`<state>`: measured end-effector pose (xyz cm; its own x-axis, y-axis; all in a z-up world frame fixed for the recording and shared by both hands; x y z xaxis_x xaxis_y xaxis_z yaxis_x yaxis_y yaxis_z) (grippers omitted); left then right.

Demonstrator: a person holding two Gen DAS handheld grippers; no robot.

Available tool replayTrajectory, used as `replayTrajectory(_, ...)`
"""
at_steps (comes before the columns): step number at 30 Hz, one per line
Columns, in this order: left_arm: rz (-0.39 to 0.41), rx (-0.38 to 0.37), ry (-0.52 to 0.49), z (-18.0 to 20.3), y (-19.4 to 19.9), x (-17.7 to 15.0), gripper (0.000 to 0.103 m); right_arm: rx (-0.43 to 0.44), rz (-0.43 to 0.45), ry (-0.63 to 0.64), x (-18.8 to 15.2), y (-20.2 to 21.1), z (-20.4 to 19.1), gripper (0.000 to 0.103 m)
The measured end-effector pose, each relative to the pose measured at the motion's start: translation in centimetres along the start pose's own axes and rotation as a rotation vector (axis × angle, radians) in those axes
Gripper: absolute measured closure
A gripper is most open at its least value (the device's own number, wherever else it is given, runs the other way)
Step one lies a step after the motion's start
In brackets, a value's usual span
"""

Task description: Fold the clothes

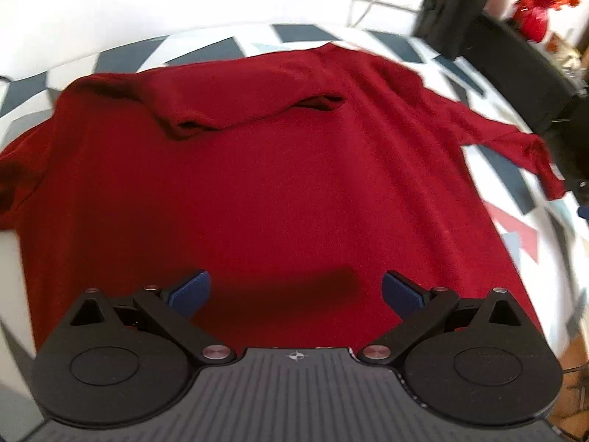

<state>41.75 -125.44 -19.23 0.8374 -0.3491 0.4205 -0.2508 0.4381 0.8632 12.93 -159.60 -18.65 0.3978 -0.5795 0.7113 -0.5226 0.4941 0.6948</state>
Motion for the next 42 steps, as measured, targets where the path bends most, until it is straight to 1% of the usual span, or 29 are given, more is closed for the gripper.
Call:
replayTrajectory(3, -0.002, 0.063, 0.045, 0.5, 0.0, -0.7, 0.002, 0.048, 0.005, -0.145, 0.7, -1.8, 2.8, 0.022)
replayTrajectory(4, -0.005, 0.073, 0.066, 0.9, -0.2, -1.0, 0.002, 0.064, 0.008, -0.194, 1.0, -2.3, 3.7, 0.024)
replayTrajectory(5, 0.000, 0.091, 0.073, 1.3, -0.3, -1.2, 0.002, 0.080, 0.010, -0.244, 1.2, -2.9, 4.7, 0.031)
replayTrajectory(6, 0.005, 0.109, 0.079, 1.7, -0.5, -1.4, 0.001, 0.088, 0.006, -0.257, 1.5, -3.4, 5.4, 0.039)
replayTrajectory(7, 0.010, 0.127, 0.085, 2.1, -0.6, -1.6, 0.001, 0.095, 0.000, -0.263, 1.7, -3.9, 6.2, 0.043)
replayTrajectory(9, 0.011, 0.144, 0.091, 2.5, -0.8, -1.6, 0.001, 0.131, -0.041, -0.201, 2.0, -4.7, 6.4, 0.058)
replayTrajectory(11, 0.011, 0.161, 0.097, 2.9, -1.1, -1.5, 0.000, 0.169, -0.087, -0.154, 2.0, -5.5, 6.3, 0.063)
replayTrajectory(13, 0.012, 0.178, 0.103, 3.3, -1.3, -1.4, 0.000, 0.182, -0.094, -0.110, 2.3, -5.8, 6.3, 0.069)
replayTrajectory(14, 0.012, 0.186, 0.107, 3.5, -1.5, -1.3, 0.000, 0.187, -0.096, -0.088, 2.5, -6.0, 6.3, 0.091)
replayTrajectory(15, 0.013, 0.195, 0.110, 3.7, -1.6, -1.3, 0.000, 0.189, -0.097, -0.078, 2.9, -6.3, 6.5, 0.098)
replayTrajectory(16, 0.013, 0.203, 0.113, 3.9, -1.7, -1.3, 0.000, 0.191, -0.099, -0.070, 3.3, -6.6, 6.7, 0.098)
replayTrajectory(18, 0.013, 0.220, 0.119, 4.3, -1.9, -1.2, 0.001, 0.165, -0.055, -0.057, 5.4, -6.5, 7.8, 0.098)
replayTrajectory(22, 0.015, 0.254, 0.131, 5.1, -2.4, -1.0, 0.000, 0.078, 0.196, -0.019, 12.5, -3.1, 10.3, 0.098)
replayTrajectory(24, 0.016, 0.262, 0.133, 5.5, -2.6, -1.0, 0.000, 0.076, 0.271, -0.031, 15.1, -2.0, 11.2, 0.098)
replayTrajectory(25, 0.017, 0.262, 0.132, 5.6, -2.6, -1.0, 0.000, 0.087, 0.287, -0.035, 16.1, -1.7, 11.3, 0.098)
replayTrajectory(26, 0.019, 0.261, 0.131, 5.8, -2.6, -1.1, 0.000, 0.095, 0.290, -0.032, 16.7, -1.7, 11.3, 0.098)
replayTrajectory(27, 0.020, 0.261, 0.130, 6.0, -2.7, -1.1, 0.000, 0.104, 0.277, -0.031, 16.6, -2.0, 11.1, 0.098)
replayTrajectory(33, 0.028, 0.252, 0.126, 6.3, -2.9, -1.1, 0.000, 0.161, 0.180, -0.032, 15.2, -3.7, 10.0, 0.098)
replayTrajectory(35, 0.035, 0.246, 0.121, 6.3, -3.0, -1.1, 0.000, 0.182, 0.144, -0.038, 14.4, -3.6, 9.7, 0.098)
replayTrajectory(38, 0.045, 0.234, 0.106, 6.3, -3.0, -1.0, 0.000, 0.251, 0.112, -0.026, 13.7, -3.1, 8.2, 0.098)
replayTrajectory(42, 0.058, 0.199, 0.087, 5.9, -2.5, -0.9, 0.000, 0.354, 0.126, 0.012, 14.2, -2.0, 4.1, 0.098)
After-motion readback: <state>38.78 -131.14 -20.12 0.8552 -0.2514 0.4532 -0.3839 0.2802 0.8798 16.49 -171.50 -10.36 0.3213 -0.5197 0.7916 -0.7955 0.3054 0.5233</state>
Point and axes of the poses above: each gripper's, at about its wrist camera, not at the fingertips, and y roughly against the way its jaws point, z to its right, x to its top, the point moved 6 cm from there along -y, roughly the way its jaws point, and after that the axes turned 14 degrees about y, right-handed, at the moved point
